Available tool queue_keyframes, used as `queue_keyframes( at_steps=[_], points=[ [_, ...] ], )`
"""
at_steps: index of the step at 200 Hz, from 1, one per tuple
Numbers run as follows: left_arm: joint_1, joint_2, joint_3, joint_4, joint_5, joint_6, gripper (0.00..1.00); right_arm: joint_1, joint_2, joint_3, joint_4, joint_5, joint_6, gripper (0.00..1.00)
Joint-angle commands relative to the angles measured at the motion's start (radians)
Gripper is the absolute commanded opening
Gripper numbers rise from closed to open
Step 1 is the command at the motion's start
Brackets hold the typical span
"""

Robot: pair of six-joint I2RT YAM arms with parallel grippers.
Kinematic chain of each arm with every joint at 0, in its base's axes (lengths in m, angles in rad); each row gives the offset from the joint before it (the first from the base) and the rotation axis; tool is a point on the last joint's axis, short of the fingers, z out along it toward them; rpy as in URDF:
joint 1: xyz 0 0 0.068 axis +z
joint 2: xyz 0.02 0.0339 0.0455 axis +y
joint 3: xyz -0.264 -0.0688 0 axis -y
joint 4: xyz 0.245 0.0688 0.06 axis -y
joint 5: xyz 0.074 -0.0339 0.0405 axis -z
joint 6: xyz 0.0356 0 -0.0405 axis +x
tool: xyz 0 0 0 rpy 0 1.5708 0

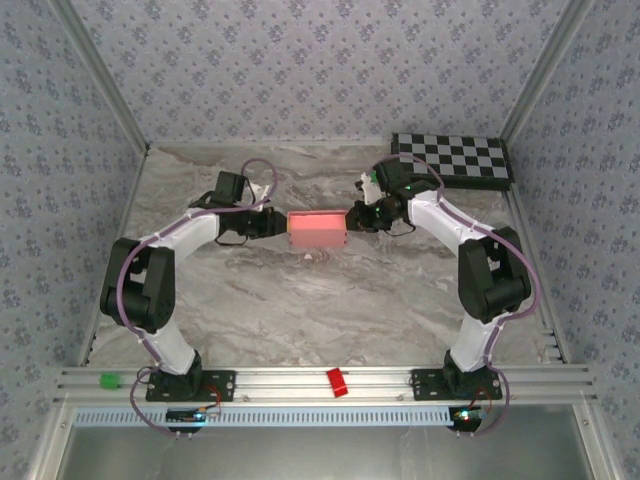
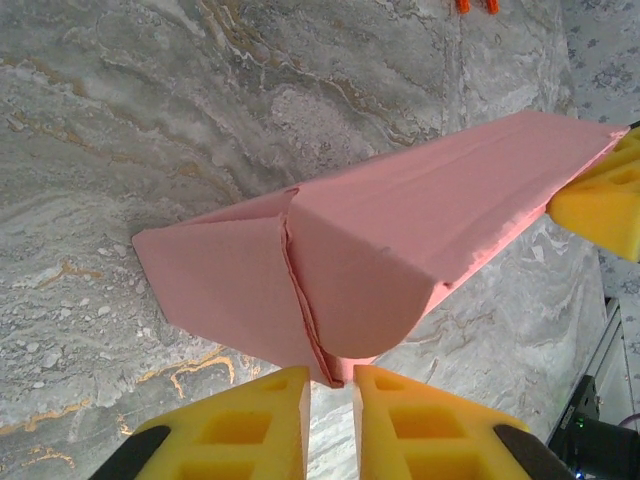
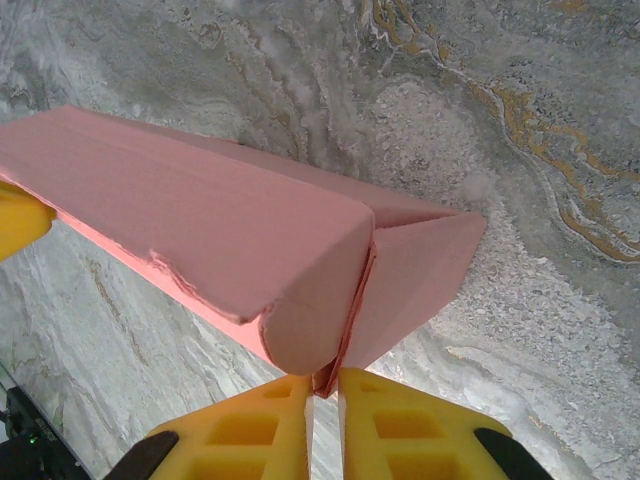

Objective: Fold the paper box

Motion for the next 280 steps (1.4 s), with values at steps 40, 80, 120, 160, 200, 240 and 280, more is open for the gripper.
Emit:
queue_keyframes(
  at_steps=[40, 80, 120, 160, 200, 240, 280],
  points=[
    [0.001, -0.061, 0.055, -0.041, -0.011, 0.039, 0.22, 0.004, 0.018, 0.017, -0.025, 0.007, -0.017, 0.16],
    [0.014, -0.089, 0.068, -0.032, 0.019, 0.04, 0.24, 0.003, 0.019, 0.02, -0.025, 0.005, -0.016, 0.16],
    [0.015, -0.08, 0.112, -0.003, 0.051, 0.014, 0.27, 0.003, 0.021, 0.023, -0.025, 0.006, -0.014, 0.16],
    [0.015, -0.038, 0.176, 0.025, 0.005, -0.054, 0.35, 0.005, 0.023, 0.029, -0.027, 0.006, -0.014, 0.16],
    [-0.001, 0.042, 0.262, -0.039, -0.021, -0.063, 0.38, 0.007, 0.021, 0.029, -0.027, 0.008, -0.014, 0.16],
    [-0.037, 0.104, 0.323, -0.148, -0.052, -0.001, 0.41, 0.007, 0.018, 0.029, -0.03, 0.009, -0.014, 0.16],
    [-0.055, 0.134, 0.342, -0.221, -0.093, 0.041, 0.41, 0.007, 0.013, 0.032, -0.033, 0.01, -0.014, 0.15]
  ],
)
